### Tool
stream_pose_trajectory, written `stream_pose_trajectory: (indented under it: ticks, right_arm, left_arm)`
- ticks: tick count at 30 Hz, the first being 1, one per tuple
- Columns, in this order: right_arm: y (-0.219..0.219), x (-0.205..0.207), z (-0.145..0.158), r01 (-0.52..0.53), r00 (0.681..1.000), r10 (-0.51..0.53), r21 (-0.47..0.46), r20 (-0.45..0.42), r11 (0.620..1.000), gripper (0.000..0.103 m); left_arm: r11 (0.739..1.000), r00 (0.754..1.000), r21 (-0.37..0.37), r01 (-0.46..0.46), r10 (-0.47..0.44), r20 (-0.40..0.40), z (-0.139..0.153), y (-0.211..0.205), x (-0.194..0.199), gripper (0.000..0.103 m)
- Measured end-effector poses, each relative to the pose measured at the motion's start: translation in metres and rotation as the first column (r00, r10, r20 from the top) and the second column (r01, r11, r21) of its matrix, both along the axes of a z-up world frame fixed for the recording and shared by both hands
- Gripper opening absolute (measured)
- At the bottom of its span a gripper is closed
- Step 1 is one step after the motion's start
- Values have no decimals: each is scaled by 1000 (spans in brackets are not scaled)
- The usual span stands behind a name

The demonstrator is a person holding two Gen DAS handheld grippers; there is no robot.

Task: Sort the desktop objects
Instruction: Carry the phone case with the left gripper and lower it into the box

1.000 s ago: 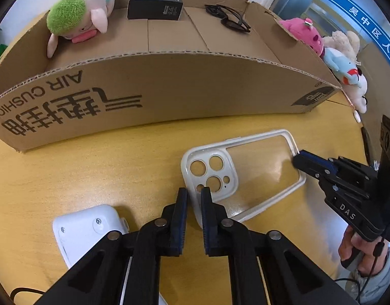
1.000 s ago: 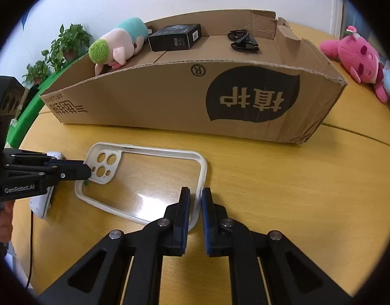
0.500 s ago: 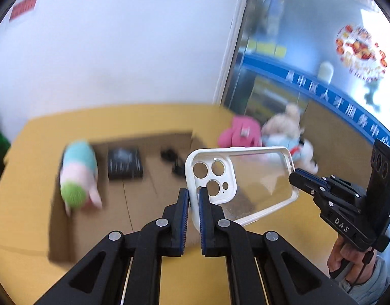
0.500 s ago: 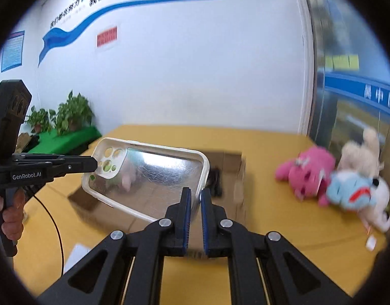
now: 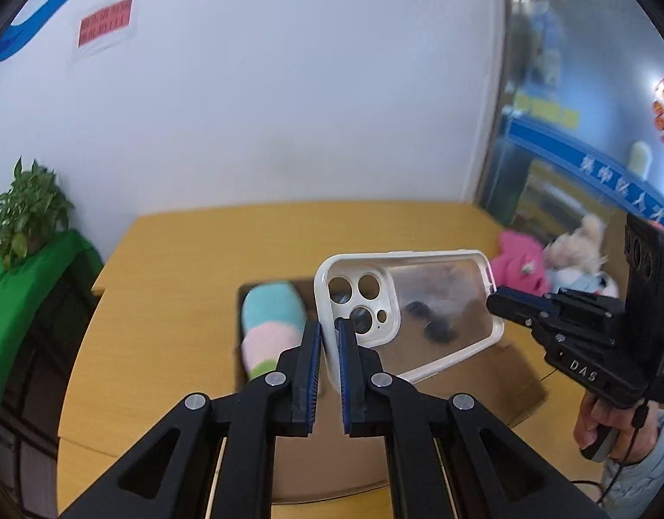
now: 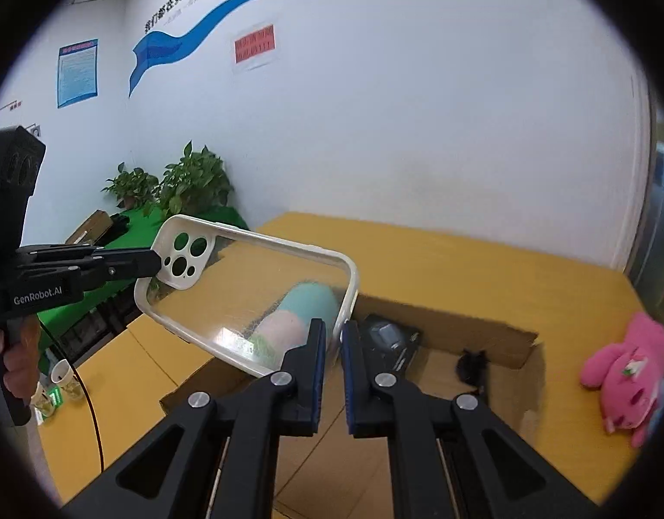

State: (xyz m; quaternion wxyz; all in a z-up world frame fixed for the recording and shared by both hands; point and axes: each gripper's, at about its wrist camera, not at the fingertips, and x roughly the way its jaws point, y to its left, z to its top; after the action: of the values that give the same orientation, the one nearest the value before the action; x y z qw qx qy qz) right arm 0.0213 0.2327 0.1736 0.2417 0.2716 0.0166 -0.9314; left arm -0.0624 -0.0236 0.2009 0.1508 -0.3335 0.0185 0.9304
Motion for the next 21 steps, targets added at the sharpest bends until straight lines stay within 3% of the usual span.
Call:
stream_pose_trajectory:
  ticks: [3,6,10,13,17,19,21]
  right_arm:
    - [-15,-26,-39,-17,994,15,15,104,1000,7]
    - [-23,-47,-77,-27,975,22,21,220,999,7]
    - [-31,-68,-125,-32,929,20,27,371,999,8]
    - [-39,-74,-157,-43,888,12,58,460,997,9]
    - [-52,-75,-186,-59,830,16,58,558,997,9]
    - [-54,-74,-178,-53,837,10,64,548,997,10]
    - [-60,-75,-178,-61,823,2,84,568,995,10]
  left_arm:
    - [999,994,-20,-27,29,108,-42,-11,-29,4]
    - [999,972,-37,-37,44,232,-89,-16,-56,4]
    - [994,933,-105,-22,58,355,-144,-12,-67,4]
    - [986,917,-165,-2,68,394,-163,-7,-71,4]
    - [947,902,-321,32,111,417,-182,2,-77,4]
    - [918,882,-393,50,145,449,-196,1,-85,5]
    - [894,859,-443,73,169,483,-211,4,-88,5]
